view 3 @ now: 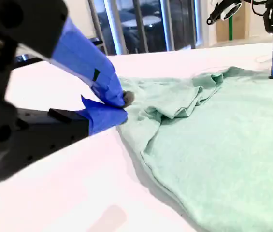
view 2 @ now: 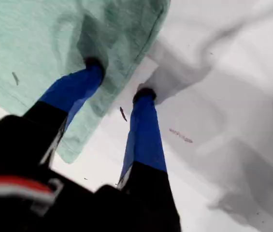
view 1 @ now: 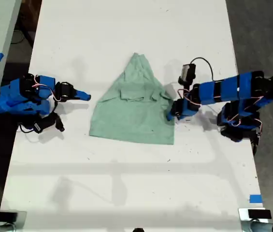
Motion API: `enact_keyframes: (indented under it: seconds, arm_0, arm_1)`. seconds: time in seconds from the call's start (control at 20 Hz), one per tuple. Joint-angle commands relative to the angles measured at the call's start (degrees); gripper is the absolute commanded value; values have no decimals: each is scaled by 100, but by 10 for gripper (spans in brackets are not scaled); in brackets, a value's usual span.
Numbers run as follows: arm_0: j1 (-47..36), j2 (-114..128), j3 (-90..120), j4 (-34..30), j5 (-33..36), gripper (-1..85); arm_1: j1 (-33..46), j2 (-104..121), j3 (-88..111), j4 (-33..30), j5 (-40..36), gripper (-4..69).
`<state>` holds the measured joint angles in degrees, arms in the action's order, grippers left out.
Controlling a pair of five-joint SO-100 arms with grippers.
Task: Fold t shirt
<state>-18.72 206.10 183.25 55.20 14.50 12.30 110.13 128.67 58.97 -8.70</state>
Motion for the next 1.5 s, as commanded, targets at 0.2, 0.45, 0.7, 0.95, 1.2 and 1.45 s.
enact_keyframes:
  seconds: [0.2,0.45,0.7,0.95,1.2,1.45]
  arm_0:
    - [-70,44,26,18,-158,-2]
    - [-88,44,26,18,-158,-2]
    - [-79,44,26,18,-158,-2]
    - [-79,44,26,26,-158,-2]
    - [-70,44,26,26,-158,-2]
    - [-70,44,26,26,-158,-2]
  arm_1:
    - [246,2751,229,1837,492,-2]
    - [-378,1942,-1415,2004,325,-1]
    - [-861,-580,-3419,1714,97,-1]
    - [-923,-2646,-5370,1969,-158,-1]
    - [-809,-2566,-5678,2461,-53,185]
    - [-483,-1011,-4860,3401,-18,19]
